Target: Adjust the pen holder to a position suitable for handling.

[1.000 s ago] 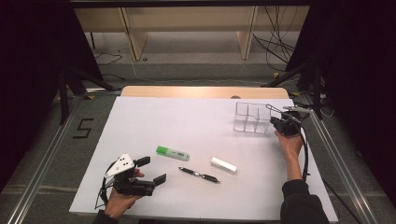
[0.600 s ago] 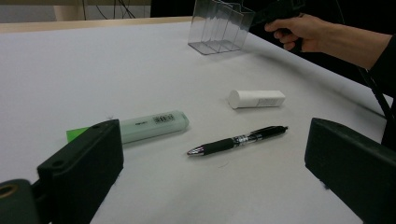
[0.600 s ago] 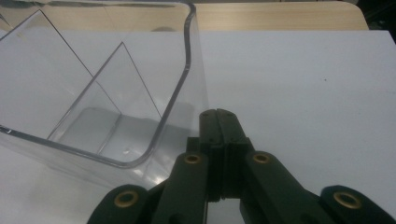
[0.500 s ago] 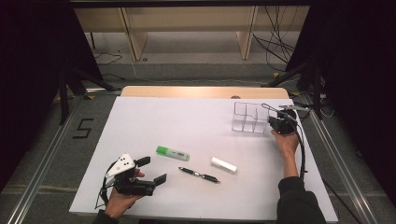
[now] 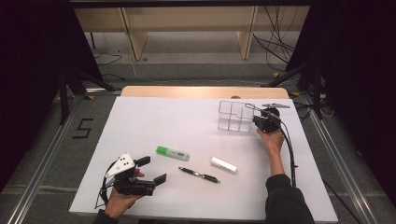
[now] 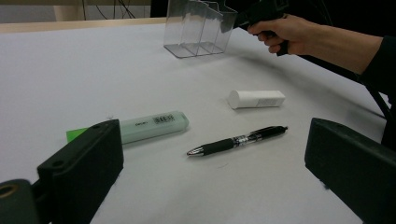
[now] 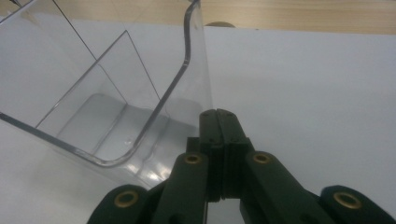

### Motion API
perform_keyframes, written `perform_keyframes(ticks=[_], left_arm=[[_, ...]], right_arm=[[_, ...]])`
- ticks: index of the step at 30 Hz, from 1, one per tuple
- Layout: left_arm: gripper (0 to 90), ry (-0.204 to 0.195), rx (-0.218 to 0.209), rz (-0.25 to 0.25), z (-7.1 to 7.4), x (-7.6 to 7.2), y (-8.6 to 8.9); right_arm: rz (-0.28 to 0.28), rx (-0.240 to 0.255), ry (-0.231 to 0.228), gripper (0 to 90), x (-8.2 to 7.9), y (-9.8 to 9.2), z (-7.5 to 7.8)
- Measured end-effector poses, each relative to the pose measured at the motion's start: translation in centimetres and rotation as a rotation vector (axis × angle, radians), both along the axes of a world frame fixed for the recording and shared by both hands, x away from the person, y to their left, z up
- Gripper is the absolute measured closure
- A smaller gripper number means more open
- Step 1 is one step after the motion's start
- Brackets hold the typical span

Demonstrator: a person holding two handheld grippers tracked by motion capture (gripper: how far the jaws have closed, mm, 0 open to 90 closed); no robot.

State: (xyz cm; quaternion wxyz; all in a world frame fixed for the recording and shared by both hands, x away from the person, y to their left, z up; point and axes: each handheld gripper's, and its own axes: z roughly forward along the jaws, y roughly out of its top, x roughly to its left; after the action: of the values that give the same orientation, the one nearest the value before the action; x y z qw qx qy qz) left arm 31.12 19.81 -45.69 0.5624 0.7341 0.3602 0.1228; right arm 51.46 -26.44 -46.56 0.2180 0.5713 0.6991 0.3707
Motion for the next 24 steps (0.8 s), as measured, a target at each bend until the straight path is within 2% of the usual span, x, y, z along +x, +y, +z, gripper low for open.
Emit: perform_keyframes(ticks=[9,24], left_arm=[[3.9,-0.002,-0.002,0.001,0.0,0.0,0.1],[3.9,-0.004,0.001,-0.002,0.1,0.0,0.0]], right_arm=[[0.031,-0.006,0.002,90.0,0.8,2.2,0.1],[0.063,-0.017,-0.001,90.0,2.0,4.3,0.4]])
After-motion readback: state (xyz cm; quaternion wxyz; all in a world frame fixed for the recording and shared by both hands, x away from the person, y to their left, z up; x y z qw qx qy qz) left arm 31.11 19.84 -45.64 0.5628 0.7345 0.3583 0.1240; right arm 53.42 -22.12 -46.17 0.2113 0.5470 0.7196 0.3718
